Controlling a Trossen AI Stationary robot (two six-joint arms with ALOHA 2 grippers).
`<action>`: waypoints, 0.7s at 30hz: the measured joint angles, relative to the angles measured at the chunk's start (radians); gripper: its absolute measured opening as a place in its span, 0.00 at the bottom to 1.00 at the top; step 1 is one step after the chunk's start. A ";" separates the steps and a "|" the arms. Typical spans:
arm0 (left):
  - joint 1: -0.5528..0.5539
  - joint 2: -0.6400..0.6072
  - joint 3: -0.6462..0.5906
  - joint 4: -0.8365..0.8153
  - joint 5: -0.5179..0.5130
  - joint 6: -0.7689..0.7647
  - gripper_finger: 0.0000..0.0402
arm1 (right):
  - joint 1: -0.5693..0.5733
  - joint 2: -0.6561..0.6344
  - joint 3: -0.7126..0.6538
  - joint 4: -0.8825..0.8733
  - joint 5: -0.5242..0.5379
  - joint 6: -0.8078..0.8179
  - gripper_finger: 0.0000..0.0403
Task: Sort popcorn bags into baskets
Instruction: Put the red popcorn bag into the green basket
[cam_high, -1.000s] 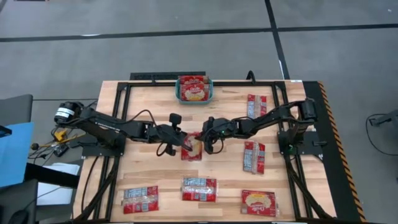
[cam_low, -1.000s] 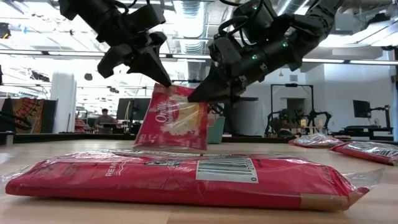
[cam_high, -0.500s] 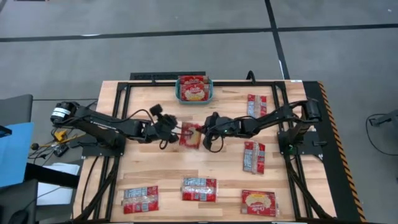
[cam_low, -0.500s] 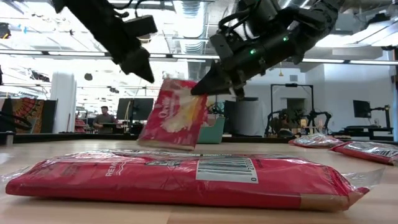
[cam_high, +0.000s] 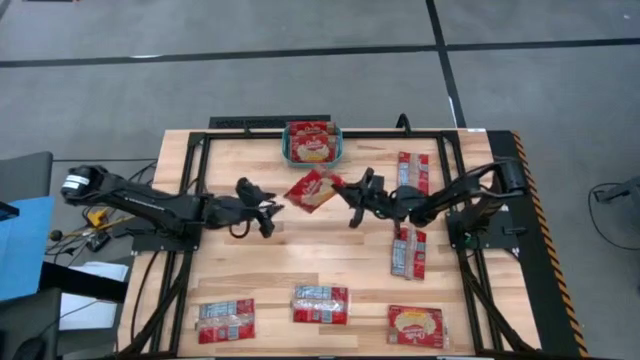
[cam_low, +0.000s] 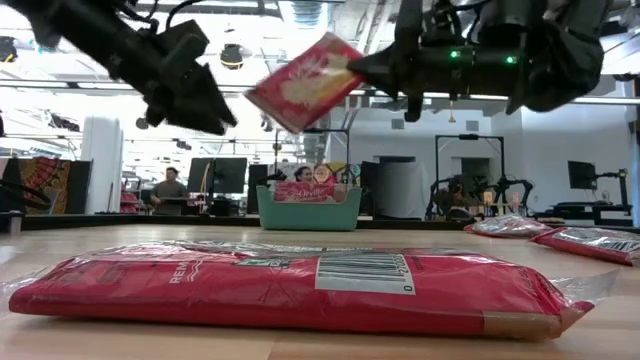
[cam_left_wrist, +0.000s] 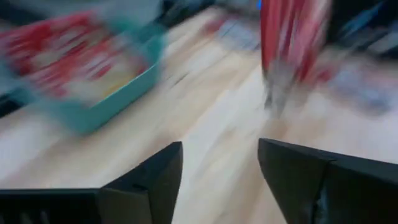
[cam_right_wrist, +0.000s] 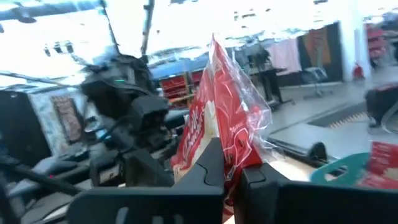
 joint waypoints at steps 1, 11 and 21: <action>0.000 0.007 -0.041 0.125 0.028 0.012 0.52 | 0.008 0.011 -0.004 0.033 -0.001 -0.013 0.03; -0.001 0.115 -0.098 0.463 0.112 0.107 0.59 | 0.067 0.050 0.033 0.128 -0.005 -0.177 0.03; -0.014 0.124 -0.072 0.538 0.203 0.196 0.54 | 0.067 0.044 0.048 0.127 0.000 -0.213 0.02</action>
